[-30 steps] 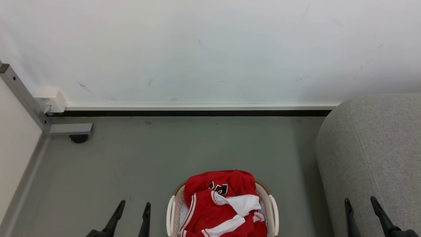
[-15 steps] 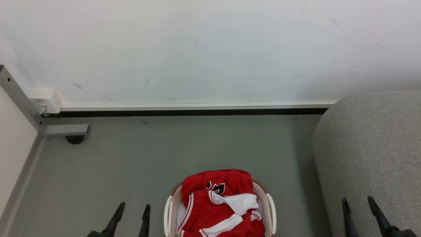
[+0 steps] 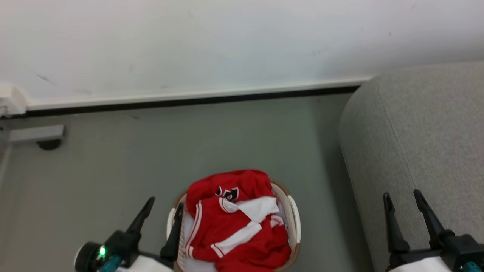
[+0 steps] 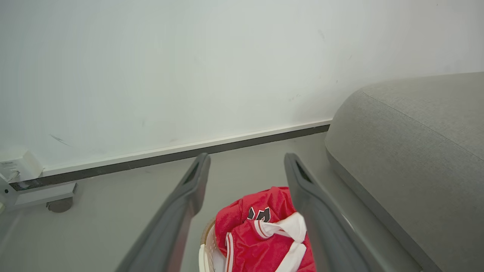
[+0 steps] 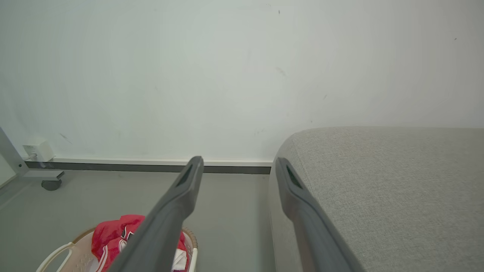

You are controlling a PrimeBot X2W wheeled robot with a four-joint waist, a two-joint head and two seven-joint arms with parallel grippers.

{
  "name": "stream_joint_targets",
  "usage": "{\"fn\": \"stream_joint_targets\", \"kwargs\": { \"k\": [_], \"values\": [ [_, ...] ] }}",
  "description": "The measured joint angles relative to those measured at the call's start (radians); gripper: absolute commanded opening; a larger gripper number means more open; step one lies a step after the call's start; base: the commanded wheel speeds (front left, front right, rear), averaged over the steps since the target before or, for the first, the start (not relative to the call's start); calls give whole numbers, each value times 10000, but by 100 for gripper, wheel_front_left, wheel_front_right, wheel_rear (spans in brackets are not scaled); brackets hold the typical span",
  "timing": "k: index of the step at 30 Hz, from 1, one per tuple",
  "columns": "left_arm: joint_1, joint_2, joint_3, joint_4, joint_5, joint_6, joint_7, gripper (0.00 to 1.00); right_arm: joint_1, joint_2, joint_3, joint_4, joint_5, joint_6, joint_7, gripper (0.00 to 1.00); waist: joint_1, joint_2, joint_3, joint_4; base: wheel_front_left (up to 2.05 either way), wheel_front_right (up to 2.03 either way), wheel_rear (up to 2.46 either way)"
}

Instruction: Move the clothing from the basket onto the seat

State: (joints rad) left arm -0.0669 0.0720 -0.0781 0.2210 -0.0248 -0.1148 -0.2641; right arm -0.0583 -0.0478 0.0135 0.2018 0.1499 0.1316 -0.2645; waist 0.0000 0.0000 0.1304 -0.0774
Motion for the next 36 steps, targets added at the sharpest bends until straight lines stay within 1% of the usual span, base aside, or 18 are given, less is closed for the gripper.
{"fn": "stream_joint_targets", "kwargs": {
  "k": [3,7,13,16,23,26,30,36],
  "values": [
    [-755,270,-499,407,215,-82,0,100,-340,0,173,-251,121,0,-2,100,0,0,519,-237,0,0,0],
    [-2042,748,-1394,1235,596,-125,-2,100,-963,-8,451,-598,339,0,-2,100,1,0,1334,-576,0,0,0],
    [-3908,1394,-2867,3338,1273,-142,0,100,-1754,-17,863,-1070,798,0,-4,100,2,0,2616,-1180,0,0,0],
    [-4780,1563,-3476,4347,1411,-165,163,100,-2032,-13,1053,-1285,980,0,-2,100,2,0,3213,-1497,0,0,0],
    [-6636,1839,-4566,6025,1749,-165,742,100,-2547,-15,1175,-1733,1220,0,-2,100,1,0,4524,-2075,0,0,0],
    [-7290,1950,-4972,6562,2023,-165,947,100,-2718,-15,1250,-1856,1231,0,-4,100,1,0,5034,-2246,0,0,0],
    [-7998,2128,-5442,7196,2117,-165,1129,100,-2946,-13,1379,-2006,1233,0,-2,100,1,0,5629,-2417,0,0,0],
    [-8891,2293,-5892,7835,2226,-167,1095,100,-3264,-13,1565,-2226,1279,0,-2,100,1,0,6321,-2573,0,0,0]
  ]
}}
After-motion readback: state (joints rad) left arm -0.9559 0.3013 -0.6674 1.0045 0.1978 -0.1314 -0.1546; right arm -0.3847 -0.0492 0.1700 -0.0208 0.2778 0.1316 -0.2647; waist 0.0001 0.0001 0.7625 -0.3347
